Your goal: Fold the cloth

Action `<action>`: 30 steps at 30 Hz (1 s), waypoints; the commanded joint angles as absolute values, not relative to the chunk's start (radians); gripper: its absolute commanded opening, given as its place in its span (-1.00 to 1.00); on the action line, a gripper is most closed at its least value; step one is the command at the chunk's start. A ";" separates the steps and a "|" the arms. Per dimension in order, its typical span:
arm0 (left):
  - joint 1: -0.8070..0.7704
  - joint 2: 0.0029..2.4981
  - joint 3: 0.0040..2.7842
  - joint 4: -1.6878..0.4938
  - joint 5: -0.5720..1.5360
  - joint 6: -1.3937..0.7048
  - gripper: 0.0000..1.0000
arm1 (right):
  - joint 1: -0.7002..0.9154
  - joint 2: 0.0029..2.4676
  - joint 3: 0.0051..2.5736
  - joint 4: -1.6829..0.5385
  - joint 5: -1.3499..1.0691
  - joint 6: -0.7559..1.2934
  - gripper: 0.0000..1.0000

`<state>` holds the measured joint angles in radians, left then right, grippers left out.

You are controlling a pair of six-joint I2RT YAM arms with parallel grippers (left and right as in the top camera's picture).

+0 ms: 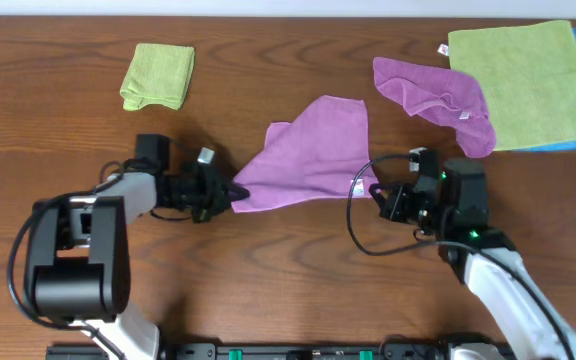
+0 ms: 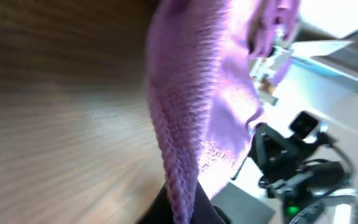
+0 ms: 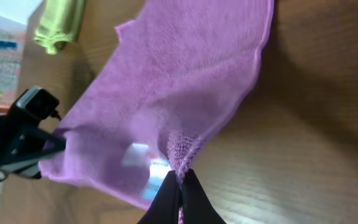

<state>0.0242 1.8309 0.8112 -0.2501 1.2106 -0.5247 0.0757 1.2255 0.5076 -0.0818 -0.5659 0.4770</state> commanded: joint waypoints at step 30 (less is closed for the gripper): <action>0.028 1.790 0.830 -0.965 1.168 0.120 -0.88 | 0.072 0.694 0.567 -0.817 -0.363 0.518 -0.97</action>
